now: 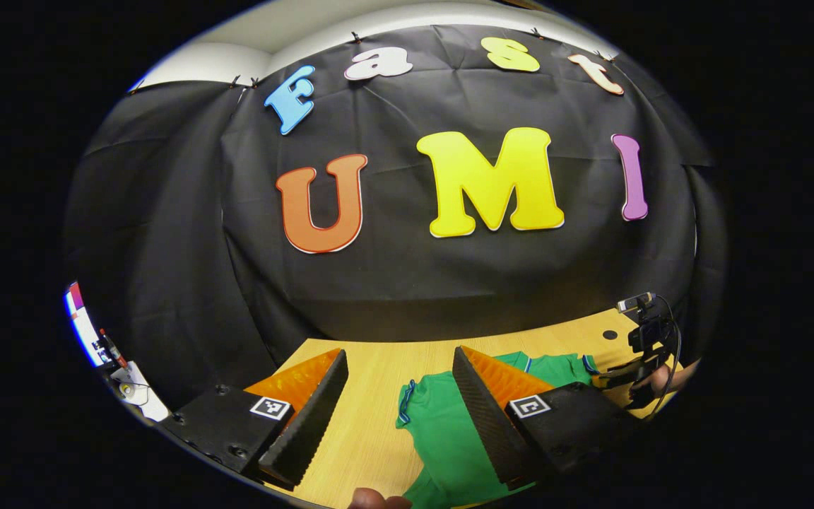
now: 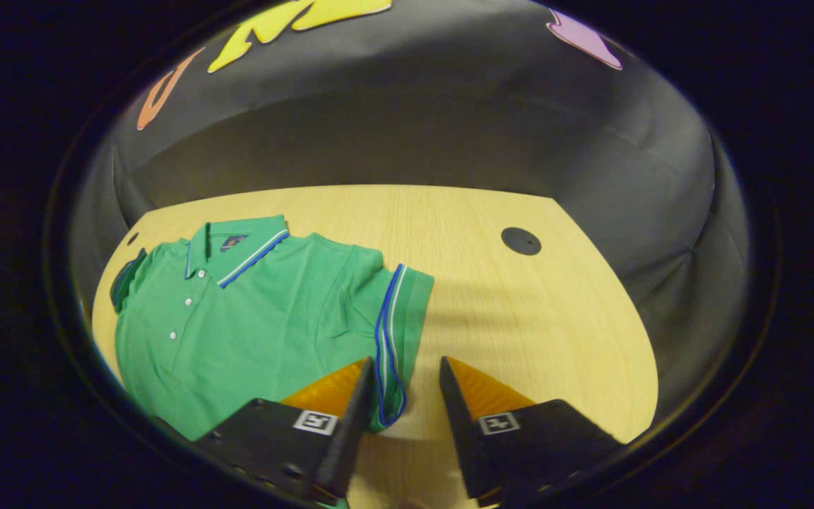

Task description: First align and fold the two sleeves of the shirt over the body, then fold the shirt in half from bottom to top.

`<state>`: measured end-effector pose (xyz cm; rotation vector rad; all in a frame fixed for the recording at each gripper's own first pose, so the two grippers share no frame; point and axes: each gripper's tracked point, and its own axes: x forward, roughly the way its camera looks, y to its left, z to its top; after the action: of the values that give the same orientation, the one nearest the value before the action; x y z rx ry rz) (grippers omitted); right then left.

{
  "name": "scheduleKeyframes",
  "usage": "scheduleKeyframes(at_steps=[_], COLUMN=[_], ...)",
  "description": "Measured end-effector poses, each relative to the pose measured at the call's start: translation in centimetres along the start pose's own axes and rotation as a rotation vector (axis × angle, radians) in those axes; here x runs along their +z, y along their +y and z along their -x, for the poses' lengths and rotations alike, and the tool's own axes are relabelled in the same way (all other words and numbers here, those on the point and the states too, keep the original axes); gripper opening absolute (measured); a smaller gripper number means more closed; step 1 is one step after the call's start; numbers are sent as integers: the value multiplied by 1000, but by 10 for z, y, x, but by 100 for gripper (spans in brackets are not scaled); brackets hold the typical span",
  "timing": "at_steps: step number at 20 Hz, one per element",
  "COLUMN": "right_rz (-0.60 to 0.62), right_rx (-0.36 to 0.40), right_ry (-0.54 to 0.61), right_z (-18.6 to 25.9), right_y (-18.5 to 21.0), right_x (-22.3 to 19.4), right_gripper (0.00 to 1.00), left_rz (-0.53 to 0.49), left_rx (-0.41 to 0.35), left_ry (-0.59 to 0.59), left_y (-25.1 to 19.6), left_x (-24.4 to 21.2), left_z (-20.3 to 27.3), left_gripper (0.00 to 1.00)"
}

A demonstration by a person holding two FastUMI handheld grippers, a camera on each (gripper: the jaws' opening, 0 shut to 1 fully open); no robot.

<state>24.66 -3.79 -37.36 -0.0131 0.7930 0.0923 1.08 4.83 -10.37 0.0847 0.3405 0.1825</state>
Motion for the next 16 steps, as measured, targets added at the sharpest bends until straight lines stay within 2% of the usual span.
scheduleKeyframes(at_steps=[1,2,3,5,11,16], right_rz=[-18,-34,-33,-56,-78,-95], right_rx=[9,9,-18,-14,-4,25], right_ry=[13,18,19,17,-14,-77], right_z=[-1,-3,-4,0,17,46], right_y=[1,2,-2,-2,-2,25], right_x=[0,2,2,4,16,47], right_gripper=[42,36,18,2,0,0], left_rz=[1,0,-3,-10,-11,-15], left_rx=[-2,-4,-7,-14,-21,-23], left_ry=[4,3,4,7,1,-12], left_y=[-2,-3,-5,-8,-9,-6], left_x=[-2,-1,-2,-3,-2,2], left_z=[-1,-1,-1,-2,-3,0], left_gripper=[96,96,96,96,96,96])
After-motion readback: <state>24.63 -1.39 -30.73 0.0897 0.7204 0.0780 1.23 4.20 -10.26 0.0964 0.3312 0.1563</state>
